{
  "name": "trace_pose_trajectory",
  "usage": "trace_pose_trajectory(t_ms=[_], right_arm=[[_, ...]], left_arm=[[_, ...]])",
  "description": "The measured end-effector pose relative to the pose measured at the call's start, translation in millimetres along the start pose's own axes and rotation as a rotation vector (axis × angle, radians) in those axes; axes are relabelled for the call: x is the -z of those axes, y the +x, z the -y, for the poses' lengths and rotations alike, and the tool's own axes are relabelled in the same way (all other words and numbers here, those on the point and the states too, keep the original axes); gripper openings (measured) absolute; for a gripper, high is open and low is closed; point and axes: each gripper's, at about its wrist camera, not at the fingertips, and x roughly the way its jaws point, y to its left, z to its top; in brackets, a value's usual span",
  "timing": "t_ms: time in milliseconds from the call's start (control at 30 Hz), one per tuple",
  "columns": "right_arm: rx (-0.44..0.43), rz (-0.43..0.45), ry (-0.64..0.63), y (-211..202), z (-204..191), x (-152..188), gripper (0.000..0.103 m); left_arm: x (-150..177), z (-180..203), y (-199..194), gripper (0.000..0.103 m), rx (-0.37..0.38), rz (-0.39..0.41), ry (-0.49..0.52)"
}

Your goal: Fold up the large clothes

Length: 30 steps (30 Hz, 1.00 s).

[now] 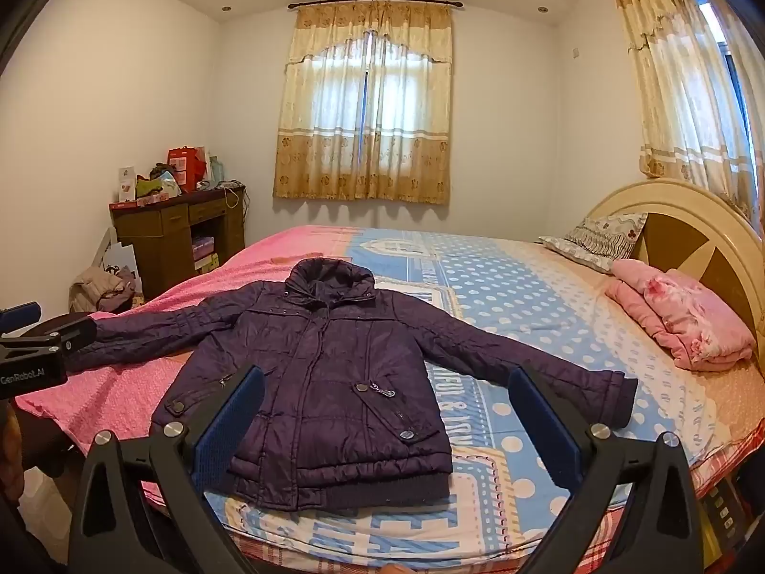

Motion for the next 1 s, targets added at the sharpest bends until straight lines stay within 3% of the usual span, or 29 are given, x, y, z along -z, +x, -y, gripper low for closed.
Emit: trace_pose_trajectory(t_ms=[1000], right_arm=[[-0.021, -0.030, 0.018, 13, 1, 13, 0.102]], left_arm=[[-4, -5, 5, 0.103, -0.016, 0.016, 0.017]])
